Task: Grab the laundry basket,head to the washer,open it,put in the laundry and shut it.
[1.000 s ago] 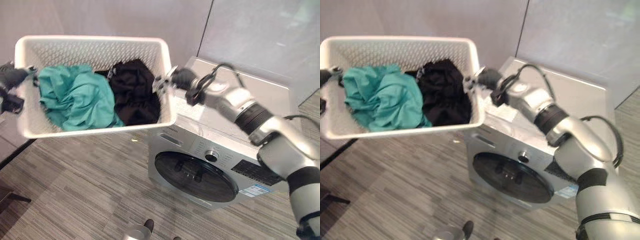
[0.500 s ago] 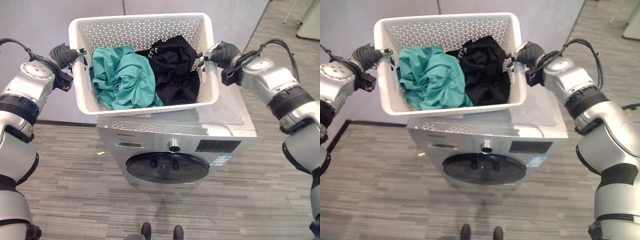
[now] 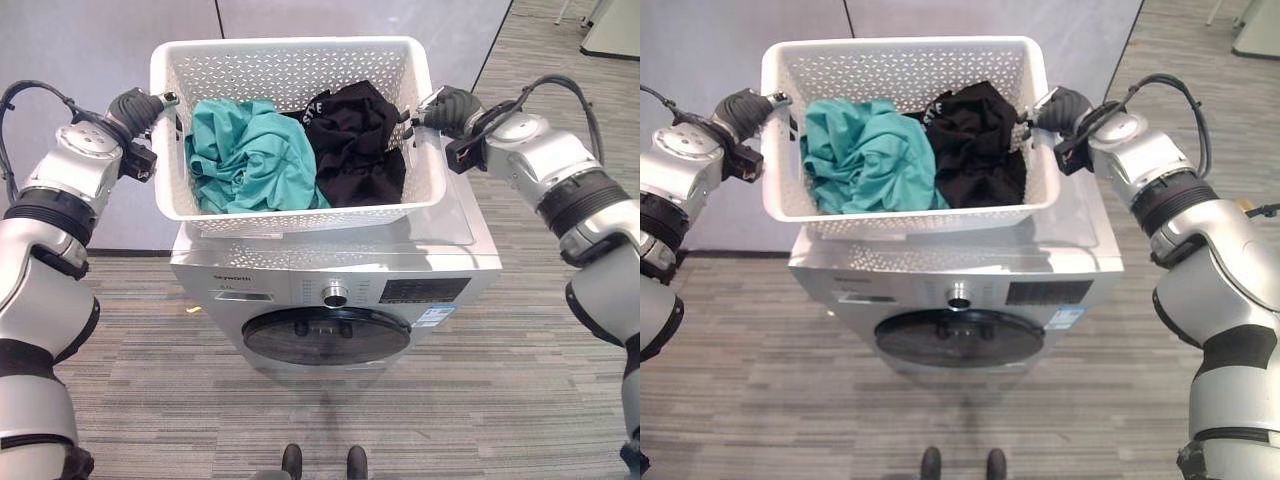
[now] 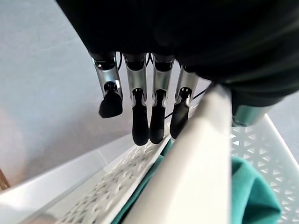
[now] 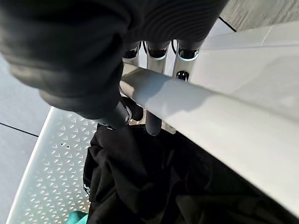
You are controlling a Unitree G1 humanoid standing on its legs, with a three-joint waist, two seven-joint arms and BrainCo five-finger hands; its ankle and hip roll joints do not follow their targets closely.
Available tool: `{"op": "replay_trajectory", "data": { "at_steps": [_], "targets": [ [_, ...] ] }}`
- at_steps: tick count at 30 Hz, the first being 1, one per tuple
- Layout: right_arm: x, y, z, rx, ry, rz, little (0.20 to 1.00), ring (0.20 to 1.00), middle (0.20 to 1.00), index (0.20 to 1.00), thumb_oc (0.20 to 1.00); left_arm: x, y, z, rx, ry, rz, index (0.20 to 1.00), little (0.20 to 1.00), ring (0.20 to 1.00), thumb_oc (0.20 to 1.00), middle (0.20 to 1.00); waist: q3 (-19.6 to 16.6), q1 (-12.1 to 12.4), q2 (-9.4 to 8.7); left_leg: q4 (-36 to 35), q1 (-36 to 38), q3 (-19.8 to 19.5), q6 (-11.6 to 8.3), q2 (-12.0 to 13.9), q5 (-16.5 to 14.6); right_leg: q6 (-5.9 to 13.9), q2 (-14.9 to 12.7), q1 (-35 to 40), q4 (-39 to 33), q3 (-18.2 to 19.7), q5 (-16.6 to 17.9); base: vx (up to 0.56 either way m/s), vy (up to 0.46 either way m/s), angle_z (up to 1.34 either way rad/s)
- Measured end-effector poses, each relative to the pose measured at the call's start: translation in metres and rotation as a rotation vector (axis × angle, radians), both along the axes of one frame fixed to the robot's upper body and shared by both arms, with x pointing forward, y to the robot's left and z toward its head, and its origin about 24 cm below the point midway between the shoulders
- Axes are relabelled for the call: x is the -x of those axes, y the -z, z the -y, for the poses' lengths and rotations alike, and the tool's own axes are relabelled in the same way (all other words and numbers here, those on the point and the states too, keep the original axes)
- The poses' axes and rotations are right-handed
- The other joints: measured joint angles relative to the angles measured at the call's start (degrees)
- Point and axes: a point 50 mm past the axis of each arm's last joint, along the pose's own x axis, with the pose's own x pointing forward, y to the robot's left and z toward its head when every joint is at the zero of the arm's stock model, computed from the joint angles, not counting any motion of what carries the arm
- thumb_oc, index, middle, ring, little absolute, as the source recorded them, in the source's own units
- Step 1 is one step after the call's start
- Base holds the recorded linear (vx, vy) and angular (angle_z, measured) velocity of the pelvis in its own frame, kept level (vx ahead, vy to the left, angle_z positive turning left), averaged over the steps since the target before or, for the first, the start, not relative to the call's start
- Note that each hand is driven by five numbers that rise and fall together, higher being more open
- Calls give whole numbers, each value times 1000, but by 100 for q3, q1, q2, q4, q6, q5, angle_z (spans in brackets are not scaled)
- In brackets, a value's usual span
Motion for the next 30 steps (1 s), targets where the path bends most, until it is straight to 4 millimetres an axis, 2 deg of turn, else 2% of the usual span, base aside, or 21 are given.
{"op": "replay_trajectory", "data": {
  "at_steps": [7,14,16,17,18,21,24,27,30],
  "targets": [
    [-1,6,19,79,62,-33,200,200,200,200,200,-9,12,26,17,55,-15,200,200,200,200,200,-5,2,-8,0,50,-9,0,-1,1,-8,-1,53,-1,-8,6,0,-2,0],
    [-1,13,47,133,170,-68,200,200,200,200,200,-15,20,53,28,109,-13,200,200,200,200,200,-14,0,-13,0,60,-16,0,-3,1,-8,-5,68,-1,-18,6,-3,-1,1],
    [0,16,53,139,197,-75,200,200,200,200,200,-18,28,63,31,134,-34,200,200,200,200,200,-16,-7,-7,2,53,-16,0,-2,1,-8,-3,60,-1,-17,6,0,0,0],
    [0,17,55,145,205,-78,507,507,507,507,507,-18,31,65,33,137,-41,555,555,555,555,555,-18,-6,-7,1,47,-11,0,-1,2,-8,-2,49,-1,-10,6,0,0,0],
    [0,18,56,147,210,-83,1000,1000,1000,1000,1000,-18,34,65,34,138,-48,1000,1000,1000,1000,1000,-19,-7,-8,1,34,-8,0,0,2,-8,-1,35,-1,-5,6,-11,-14,-3],
    [0,36,64,134,238,-137,1000,1000,1000,1000,1000,-23,50,71,-19,84,-82,1000,1000,1000,1000,1000,-54,-20,-12,12,-51,-10,-2,2,8,-16,-1,-46,-1,-6,12,-28,-13,0],
    [-4,32,58,169,264,-140,1000,1000,1000,1000,1000,-26,45,69,-87,18,-73,1000,1000,1000,1000,1000,-81,-26,6,16,-94,0,-3,7,8,-29,5,-94,0,13,22,-17,-1,-3],
    [-5,27,55,281,266,-125,1000,1000,1000,1000,1000,-25,44,62,-156,-9,-77,1000,1000,1000,1000,1000,-94,-34,5,15,-122,-3,-11,13,14,-35,12,-122,0,8,26,0,0,0],
    [-6,25,52,419,268,-105,1000,1000,1000,1000,1000,-24,39,60,-334,-33,-58,1000,1000,1000,1000,1000,-98,-21,2,11,-115,-10,-11,14,15,-35,12,-112,-1,-3,26,0,0,0]
  ]
}}
